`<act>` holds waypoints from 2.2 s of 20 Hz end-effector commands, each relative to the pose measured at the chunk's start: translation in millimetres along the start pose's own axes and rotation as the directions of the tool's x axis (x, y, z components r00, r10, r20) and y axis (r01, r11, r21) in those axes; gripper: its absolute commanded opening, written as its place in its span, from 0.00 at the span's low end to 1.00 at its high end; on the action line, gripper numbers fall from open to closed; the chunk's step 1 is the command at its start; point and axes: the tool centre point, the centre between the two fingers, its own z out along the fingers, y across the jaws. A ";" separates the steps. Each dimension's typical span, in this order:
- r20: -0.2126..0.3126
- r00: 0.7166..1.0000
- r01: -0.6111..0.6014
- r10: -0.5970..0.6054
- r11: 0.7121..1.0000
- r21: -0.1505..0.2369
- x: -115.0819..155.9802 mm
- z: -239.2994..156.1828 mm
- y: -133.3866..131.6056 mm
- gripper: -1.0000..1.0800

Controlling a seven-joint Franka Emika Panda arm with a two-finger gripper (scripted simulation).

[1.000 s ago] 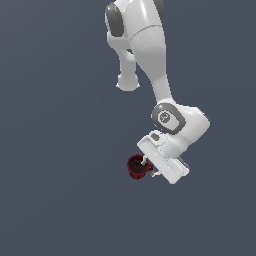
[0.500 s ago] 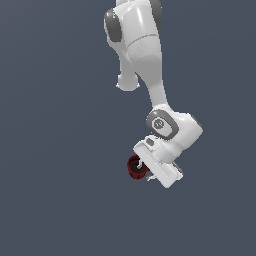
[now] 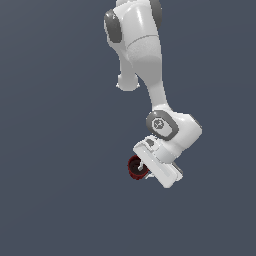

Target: Pick up the object and move it to a goal position.

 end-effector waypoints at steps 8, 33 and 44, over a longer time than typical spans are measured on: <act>0.001 1.000 0.000 0.000 1.000 0.000 9.0 -3.1 8.9 0.00; 0.007 1.000 -0.001 0.001 1.000 -0.003 198.7 -72.3 191.7 0.00; 0.001 1.000 0.000 0.000 1.000 -0.003 296.7 -110.0 276.5 0.00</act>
